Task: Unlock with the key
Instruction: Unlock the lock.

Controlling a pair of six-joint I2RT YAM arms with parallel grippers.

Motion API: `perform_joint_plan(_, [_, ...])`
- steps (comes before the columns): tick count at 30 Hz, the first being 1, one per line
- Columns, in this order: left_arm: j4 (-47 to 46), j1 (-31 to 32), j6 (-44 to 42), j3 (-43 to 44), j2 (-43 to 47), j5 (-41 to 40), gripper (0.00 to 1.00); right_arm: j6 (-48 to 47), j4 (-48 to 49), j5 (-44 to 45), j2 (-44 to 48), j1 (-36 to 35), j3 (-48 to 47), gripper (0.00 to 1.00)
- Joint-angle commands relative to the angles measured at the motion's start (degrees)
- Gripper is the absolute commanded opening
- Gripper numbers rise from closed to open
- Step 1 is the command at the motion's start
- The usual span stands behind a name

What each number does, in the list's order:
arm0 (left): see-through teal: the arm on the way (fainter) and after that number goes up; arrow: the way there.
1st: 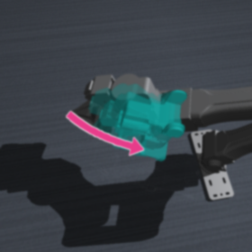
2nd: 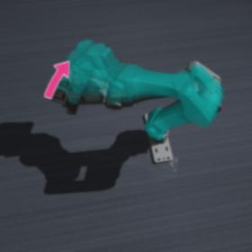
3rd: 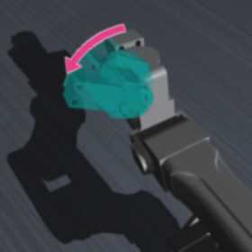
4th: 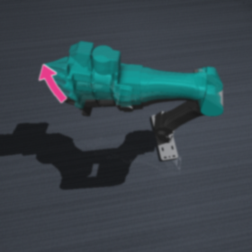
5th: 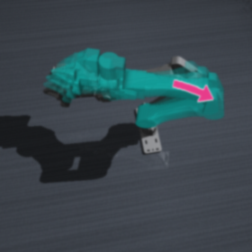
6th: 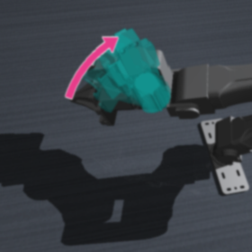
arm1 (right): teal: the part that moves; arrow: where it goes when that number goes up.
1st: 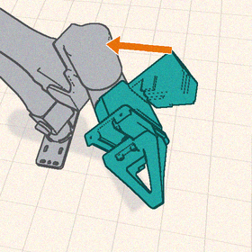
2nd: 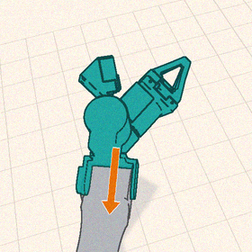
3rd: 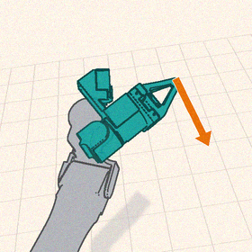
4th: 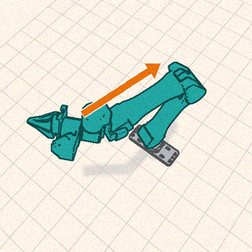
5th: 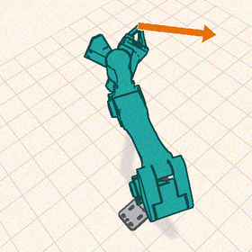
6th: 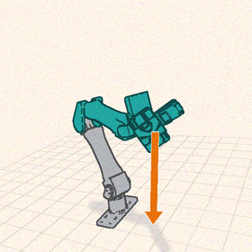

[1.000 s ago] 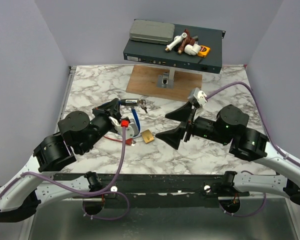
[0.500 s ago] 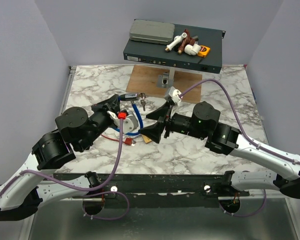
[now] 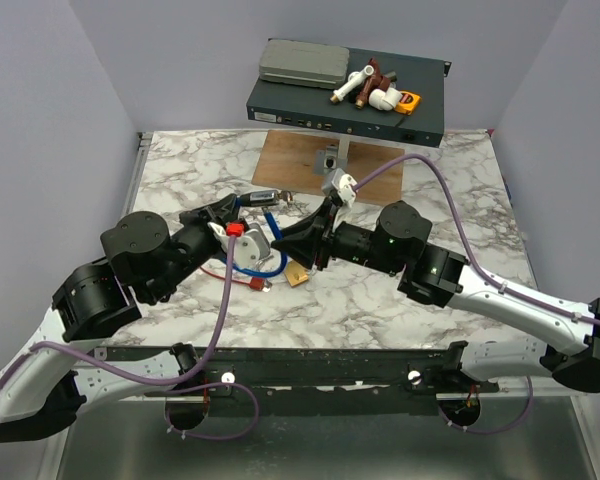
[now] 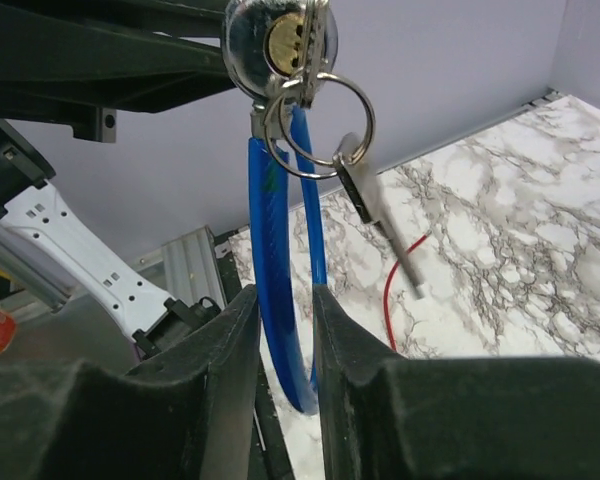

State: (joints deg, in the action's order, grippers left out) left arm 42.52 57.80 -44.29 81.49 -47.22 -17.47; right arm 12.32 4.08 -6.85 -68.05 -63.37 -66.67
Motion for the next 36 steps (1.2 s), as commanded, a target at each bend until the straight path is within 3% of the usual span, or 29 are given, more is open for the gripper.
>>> perform_joint_plan(1, [0.8, -0.14, 3.85, 4.55, 0.38, 4.26, 0.0, -1.69, 0.77, 1.79, -1.11, -0.23, -0.43, 0.23])
perform_joint_plan(4, [3.13, -0.14, 5.37, 6.16, 0.46, 8.16, 0.0, -2.54, 1.22, 2.37, -0.61, -0.2, 0.33, 0.06])
perform_joint_plan(6, [4.38, -0.19, 6.34, 6.91, 0.55, 10.09, 0.0, -3.38, 1.89, 2.28, 0.11, -0.19, 0.86, 0.01])
perform_joint_plan(7, [5.29, -0.15, 6.66, 7.16, 0.57, 10.98, 0.1, -3.9, 2.35, 2.0, 0.72, -0.25, 1.22, 0.01])
perform_joint_plan(9, [7.48, -0.28, 7.47, 7.96, 0.45, 13.02, 0.41, -5.08, 3.08, 0.91, 2.0, -0.21, 1.87, 0.01])
perform_joint_plan(11, [9.61, -0.58, 8.89, 8.85, 0.33, 14.81, 0.63, -6.01, 3.17, -0.11, 3.36, -0.25, 2.54, 0.01])
perform_joint_plan(15, [13.6, -2.34, 11.11, 10.88, -0.09, 18.16, 0.8, -7.75, 2.35, -2.17, 6.3, -0.24, 4.29, 0.01])
perform_joint_plan(19, [18.66, -8.88, 13.04, 14.61, -2.12, 26.68, 0.88, -8.83, -0.17, -4.1, 8.4, -0.21, 4.53, 0.01])
perform_joint_plan(26, [25.77, -25.22, 12.48, 20.66, -7.17, 50.07, 0.89, -9.52, -3.98, -9.89, 8.97, -0.23, 2.05, 0.01])
perform_joint_plan(30, [32.69, -26.29, 9.21, 25.5, -10.86, 60.62, 0.89, -9.58, -3.97, -11.21, 9.34, -0.26, 1.47, 0.01])
perform_joint_plan(36, [37.76, -26.25, 5.37, 25.75, -12.37, 65.6, 0.81, -9.98, -3.23, -11.57, 9.58, -0.21, 1.01, 0.01])
